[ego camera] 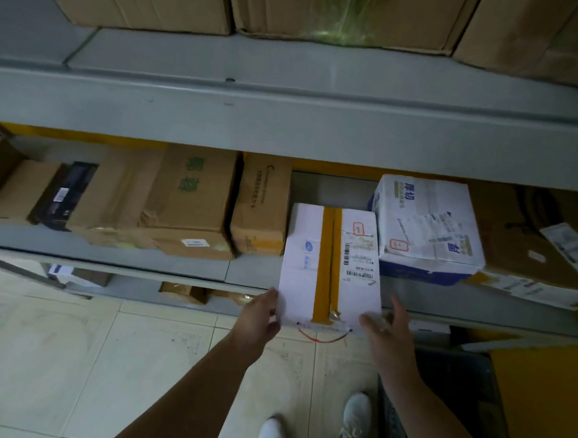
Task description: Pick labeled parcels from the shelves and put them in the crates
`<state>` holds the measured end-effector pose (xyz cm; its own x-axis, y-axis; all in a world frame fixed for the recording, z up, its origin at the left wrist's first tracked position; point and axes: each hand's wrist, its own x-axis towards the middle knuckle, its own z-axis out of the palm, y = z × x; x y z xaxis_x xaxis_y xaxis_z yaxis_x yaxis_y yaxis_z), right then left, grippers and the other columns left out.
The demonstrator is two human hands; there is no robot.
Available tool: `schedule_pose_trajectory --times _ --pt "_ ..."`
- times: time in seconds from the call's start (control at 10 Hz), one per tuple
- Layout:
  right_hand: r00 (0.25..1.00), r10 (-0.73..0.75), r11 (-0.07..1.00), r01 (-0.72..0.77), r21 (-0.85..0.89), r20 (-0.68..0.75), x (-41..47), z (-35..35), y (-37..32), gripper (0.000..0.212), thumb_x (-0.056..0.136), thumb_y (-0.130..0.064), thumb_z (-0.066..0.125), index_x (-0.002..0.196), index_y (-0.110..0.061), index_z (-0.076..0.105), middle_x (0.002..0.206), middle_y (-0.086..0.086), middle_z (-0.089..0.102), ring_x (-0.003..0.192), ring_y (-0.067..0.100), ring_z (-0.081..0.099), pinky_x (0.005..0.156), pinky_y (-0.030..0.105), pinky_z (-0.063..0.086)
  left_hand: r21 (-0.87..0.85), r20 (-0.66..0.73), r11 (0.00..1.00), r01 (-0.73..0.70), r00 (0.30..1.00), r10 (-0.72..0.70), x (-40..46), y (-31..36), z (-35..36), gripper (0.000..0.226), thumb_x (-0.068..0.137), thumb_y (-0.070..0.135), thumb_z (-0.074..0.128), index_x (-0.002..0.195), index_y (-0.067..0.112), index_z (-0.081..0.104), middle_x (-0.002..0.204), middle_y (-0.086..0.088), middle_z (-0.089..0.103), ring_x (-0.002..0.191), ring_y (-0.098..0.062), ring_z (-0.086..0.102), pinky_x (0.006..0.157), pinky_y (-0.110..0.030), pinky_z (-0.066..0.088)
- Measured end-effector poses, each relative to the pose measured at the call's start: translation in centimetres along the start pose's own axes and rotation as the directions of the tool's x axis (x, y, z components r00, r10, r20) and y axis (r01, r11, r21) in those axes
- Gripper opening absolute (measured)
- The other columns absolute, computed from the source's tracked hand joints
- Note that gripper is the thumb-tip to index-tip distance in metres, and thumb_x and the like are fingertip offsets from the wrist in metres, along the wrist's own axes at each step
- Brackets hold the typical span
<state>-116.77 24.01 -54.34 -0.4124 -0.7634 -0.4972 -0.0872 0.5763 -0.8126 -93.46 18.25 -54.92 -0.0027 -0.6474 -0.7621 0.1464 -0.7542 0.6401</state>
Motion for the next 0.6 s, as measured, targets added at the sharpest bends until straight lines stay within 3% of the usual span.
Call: schedule_pose_trajectory --times 0.1,0.2,0.3,0.4,0.5,0.6 --pt "0.951 0.307 0.950 -0.305 0.066 -0.025 0.7 2.0 0.3 0.067 0.097 -0.030 0.074 0.153 -0.015 0.041 0.141 0.015 0.055 0.119 0.035 0.062 0.095 0.050 0.058 -0.166 -0.034 0.984 0.058 0.997 -0.064 1.1 0.1 1.0 0.039 0.108 0.024 0.059 0.141 0.004 0.060 0.137 -0.014 0.063 0.129 -0.035 0.062 0.102 -0.045 0.057" --pt "0.905 0.378 0.778 -0.424 0.463 0.193 2.4 3.3 -0.1 0.040 0.100 -0.013 0.069 0.135 0.002 0.054 0.124 0.024 0.066 0.112 0.035 0.069 0.095 0.048 0.061 -0.222 -0.027 0.974 0.050 0.998 -0.057 1.5 0.9 1.9 0.040 0.108 0.015 0.058 0.144 0.000 0.057 0.139 -0.019 0.063 0.122 -0.032 0.062 0.080 -0.030 0.064" --pt "0.927 0.326 0.692 -0.368 0.621 0.186 4.4 4.1 -1.7 0.020 0.102 -0.005 0.062 0.120 0.004 0.060 0.119 0.026 0.069 0.110 0.031 0.072 0.090 0.040 0.065 -0.238 0.021 0.971 0.000 1.000 0.005 4.1 2.0 2.2 0.036 0.105 0.000 0.060 0.140 0.000 0.056 0.144 -0.018 0.062 0.127 -0.031 0.064 0.084 -0.018 0.062" --pt "0.947 0.266 0.682 -0.316 0.660 0.178 5.9 4.4 -3.7 0.008 0.104 -0.001 0.056 0.105 -0.004 0.063 0.110 0.017 0.069 0.105 0.024 0.070 0.092 0.035 0.057 -0.212 -0.051 0.976 -0.043 0.998 0.032 4.3 4.3 2.8 0.022 0.106 0.001 0.052 0.127 -0.002 0.058 0.133 -0.017 0.065 0.123 -0.030 0.066 0.107 -0.036 0.055" --pt "0.954 0.253 0.711 -0.295 0.639 0.160 6.5 4.4 -4.9 0.015 0.105 -0.003 0.055 0.112 -0.011 0.065 0.114 0.010 0.073 0.110 0.021 0.070 0.089 0.030 0.054 0.306 -0.218 0.921 -0.241 0.924 0.314 3.9 6.4 2.6 0.017 0.104 0.014 0.052 0.109 0.013 0.069 0.109 -0.012 0.074 0.103 -0.032 0.074 0.097 -0.051 0.062" --pt "0.950 0.272 0.778 -0.311 0.546 0.153 5.2 4.4 -5.3 0.010 0.105 -0.005 0.056 0.108 -0.010 0.064 0.110 0.009 0.069 0.110 0.022 0.068 0.094 0.034 0.053 0.848 -0.047 0.378 -0.371 0.657 0.752 3.1 8.6 2.1 0.027 0.099 0.030 0.061 0.119 0.014 0.068 0.124 -0.011 0.063 0.117 -0.033 0.061 0.101 -0.048 0.055"
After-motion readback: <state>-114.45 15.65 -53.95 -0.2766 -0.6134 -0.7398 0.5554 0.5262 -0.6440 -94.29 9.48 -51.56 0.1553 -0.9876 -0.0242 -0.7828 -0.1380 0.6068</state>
